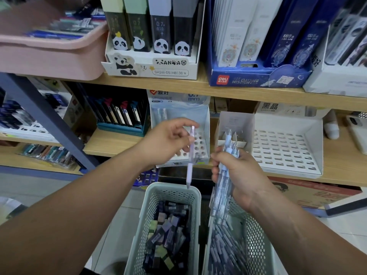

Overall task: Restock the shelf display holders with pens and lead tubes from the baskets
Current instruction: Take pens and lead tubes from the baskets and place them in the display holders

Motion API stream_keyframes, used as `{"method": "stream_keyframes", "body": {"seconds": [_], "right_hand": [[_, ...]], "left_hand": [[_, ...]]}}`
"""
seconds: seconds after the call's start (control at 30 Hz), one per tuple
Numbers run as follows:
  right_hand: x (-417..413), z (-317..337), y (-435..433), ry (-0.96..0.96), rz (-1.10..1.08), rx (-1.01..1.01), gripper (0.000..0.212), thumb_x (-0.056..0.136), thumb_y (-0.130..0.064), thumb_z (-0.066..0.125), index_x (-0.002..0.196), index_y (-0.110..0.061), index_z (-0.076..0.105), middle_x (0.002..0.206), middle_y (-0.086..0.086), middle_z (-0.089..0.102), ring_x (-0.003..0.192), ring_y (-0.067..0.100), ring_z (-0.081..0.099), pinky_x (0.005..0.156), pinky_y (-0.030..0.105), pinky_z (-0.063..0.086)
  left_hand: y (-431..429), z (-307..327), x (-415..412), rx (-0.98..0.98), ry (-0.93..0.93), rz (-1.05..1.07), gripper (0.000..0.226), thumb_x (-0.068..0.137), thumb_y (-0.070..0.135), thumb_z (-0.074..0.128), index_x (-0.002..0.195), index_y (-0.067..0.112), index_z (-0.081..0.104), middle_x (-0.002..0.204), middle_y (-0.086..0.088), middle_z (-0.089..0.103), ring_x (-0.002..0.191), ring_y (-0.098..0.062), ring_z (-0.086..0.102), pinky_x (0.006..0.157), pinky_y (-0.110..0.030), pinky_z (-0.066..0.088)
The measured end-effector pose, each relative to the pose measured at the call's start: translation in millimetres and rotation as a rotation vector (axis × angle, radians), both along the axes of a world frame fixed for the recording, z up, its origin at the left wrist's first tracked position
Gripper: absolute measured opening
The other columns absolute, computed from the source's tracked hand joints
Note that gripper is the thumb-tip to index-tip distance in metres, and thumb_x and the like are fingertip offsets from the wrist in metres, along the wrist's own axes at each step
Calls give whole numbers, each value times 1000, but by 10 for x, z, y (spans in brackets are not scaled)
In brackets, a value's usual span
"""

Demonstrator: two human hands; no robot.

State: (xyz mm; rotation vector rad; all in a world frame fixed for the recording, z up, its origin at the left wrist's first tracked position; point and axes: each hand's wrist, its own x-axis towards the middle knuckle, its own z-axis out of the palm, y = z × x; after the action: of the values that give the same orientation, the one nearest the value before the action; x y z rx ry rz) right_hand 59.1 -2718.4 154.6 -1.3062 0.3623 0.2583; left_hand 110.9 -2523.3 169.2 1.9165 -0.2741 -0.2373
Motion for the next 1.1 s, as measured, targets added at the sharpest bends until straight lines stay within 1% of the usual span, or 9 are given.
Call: {"method": "stream_keyframes", "body": {"seconds": [0.13, 0.2, 0.3, 0.5, 0.7, 0.87, 0.93, 1.0, 1.1], "right_hand": [[-2, -2, -23, 4, 6, 17, 13, 88, -4, 70, 92, -14, 63, 68, 2, 60, 58, 16, 54, 58, 32, 49], [-3, -6, -6, -7, 2, 17, 13, 88, -4, 70, 91, -14, 62, 67, 3, 59, 57, 16, 54, 57, 32, 48], [-8, -22, 38, -26, -1, 3, 14, 89, -3, 69, 89, -15, 62, 66, 3, 58, 56, 16, 53, 56, 32, 47], [-18, -44, 47, -29, -12, 5, 14, 89, -3, 69, 90, -15, 62, 66, 3, 59, 56, 17, 53, 56, 32, 47], [-16, -52, 32, -26, -8, 3, 14, 89, -4, 69, 90, -15, 62, 66, 3, 58, 56, 16, 53, 57, 33, 47], [-8, -50, 21, -38, 4, -8, 13, 88, -4, 69, 87, -15, 61, 65, 3, 57, 56, 17, 52, 57, 34, 46], [-5, -46, 15, -33, 5, 0, 14, 88, -4, 69, 86, -15, 61, 65, 3, 57, 56, 17, 52, 57, 34, 46], [-7, -44, 8, -25, 6, 15, 14, 89, -3, 68, 86, -15, 61, 65, 3, 57, 56, 16, 52, 57, 33, 46], [-11, -39, 6, -17, 11, 27, 14, 89, -2, 68, 86, -15, 61, 65, 3, 57, 56, 16, 52, 56, 32, 46]], "left_hand": [[189, -8, 115, 49, -280, 301, 35, 95, 5, 64, 121, 28, 64, 81, -3, 69, 71, -16, 70, 69, -45, 61], [258, -41, 158, 103, -470, 438, 32, 94, 11, 65, 121, 28, 64, 82, 1, 67, 69, -13, 65, 69, -41, 60], [305, -85, 183, 120, -597, 505, 29, 92, 19, 66, 117, 33, 62, 77, 5, 64, 64, -5, 58, 68, -33, 56], [285, -172, 190, 217, -633, 512, 33, 92, 17, 67, 122, 30, 63, 69, 19, 55, 59, 0, 53, 68, -22, 49], [236, -195, 203, 289, -613, 515, 33, 93, 14, 69, 125, 20, 66, 81, 15, 60, 64, -9, 55, 77, -29, 54], [180, -203, 211, 303, -634, 495, 29, 91, 7, 68, 119, 13, 70, 83, 24, 61, 64, 10, 57, 75, -15, 49], [181, -201, 220, 367, -653, 488, 29, 91, 10, 71, 120, 11, 71, 96, 5, 70, 74, -1, 62, 84, -23, 51], [193, -204, 232, 447, -675, 477, 31, 90, 13, 72, 121, 8, 72, 108, -11, 69, 89, -25, 66, 88, -28, 49], [188, -200, 236, 544, -679, 478, 37, 92, 18, 71, 128, 11, 69, 108, -16, 65, 88, -33, 65, 79, -39, 55]]}}
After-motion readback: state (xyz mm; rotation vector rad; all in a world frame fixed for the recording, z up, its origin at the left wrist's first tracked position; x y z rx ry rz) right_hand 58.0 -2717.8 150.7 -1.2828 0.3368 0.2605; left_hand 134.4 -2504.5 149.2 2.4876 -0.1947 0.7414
